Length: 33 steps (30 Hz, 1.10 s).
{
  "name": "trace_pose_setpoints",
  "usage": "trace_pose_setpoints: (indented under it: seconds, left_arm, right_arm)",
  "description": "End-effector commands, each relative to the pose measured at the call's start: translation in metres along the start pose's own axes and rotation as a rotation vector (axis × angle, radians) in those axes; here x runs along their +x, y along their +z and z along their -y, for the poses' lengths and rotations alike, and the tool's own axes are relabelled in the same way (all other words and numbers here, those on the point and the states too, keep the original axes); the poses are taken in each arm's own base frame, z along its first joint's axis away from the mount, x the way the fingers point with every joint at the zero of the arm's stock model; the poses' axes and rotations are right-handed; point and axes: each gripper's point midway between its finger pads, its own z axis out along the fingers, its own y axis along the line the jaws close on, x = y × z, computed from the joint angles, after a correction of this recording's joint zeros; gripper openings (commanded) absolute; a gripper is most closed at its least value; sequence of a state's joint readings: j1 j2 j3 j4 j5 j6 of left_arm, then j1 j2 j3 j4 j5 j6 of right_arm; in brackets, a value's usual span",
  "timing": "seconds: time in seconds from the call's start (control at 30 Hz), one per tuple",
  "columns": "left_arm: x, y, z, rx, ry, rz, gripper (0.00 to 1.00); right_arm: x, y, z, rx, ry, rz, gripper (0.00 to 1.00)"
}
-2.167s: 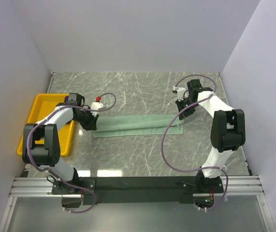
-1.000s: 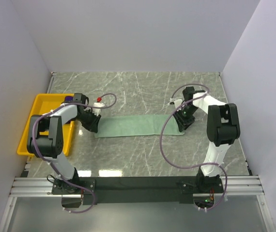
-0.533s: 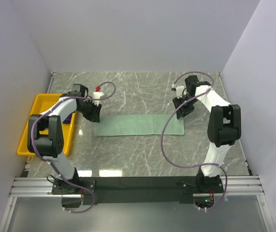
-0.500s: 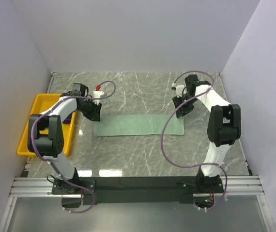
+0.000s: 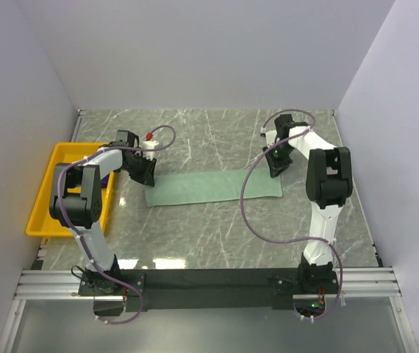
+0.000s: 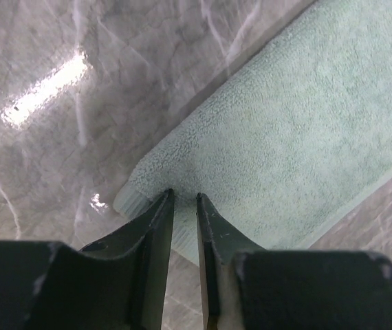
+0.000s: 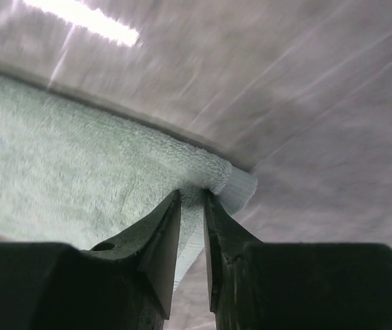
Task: Roll the towels
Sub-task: Fold the towel
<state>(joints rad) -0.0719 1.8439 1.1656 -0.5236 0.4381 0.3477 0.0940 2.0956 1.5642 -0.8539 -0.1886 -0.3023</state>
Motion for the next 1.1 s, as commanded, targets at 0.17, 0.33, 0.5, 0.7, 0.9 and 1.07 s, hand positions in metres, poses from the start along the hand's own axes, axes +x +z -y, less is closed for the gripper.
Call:
trace_pose_setpoints:
  seconds: [0.17,0.33,0.5,0.7,0.9,1.07]
  left_arm:
    - [-0.013,-0.009,0.01,0.013,-0.019,0.028,0.33]
    - [-0.025,-0.028,0.019,0.018,-0.004,0.075,0.4]
    - [-0.029,-0.036,0.021,0.01,0.009,0.091,0.44]
    - [-0.034,-0.039,0.022,0.01,0.007,0.103,0.48]
    - [-0.034,-0.04,0.021,-0.001,0.002,0.106,0.49]
    - [-0.033,-0.041,0.018,-0.02,0.007,0.106,0.5]
  right_arm:
    - [-0.063,-0.036,0.032,0.128,0.052,0.159,0.47]
    - [-0.038,-0.062,0.025,0.082,0.164,0.176,0.56]
    - [-0.011,-0.043,0.015,0.047,0.219,0.104,0.55]
    - [-0.001,-0.024,0.016,0.043,0.244,0.057,0.54]
    - [0.002,0.0,0.009,0.028,0.222,0.005,0.5]
    - [0.005,0.013,0.0,0.059,0.182,-0.035,0.39]
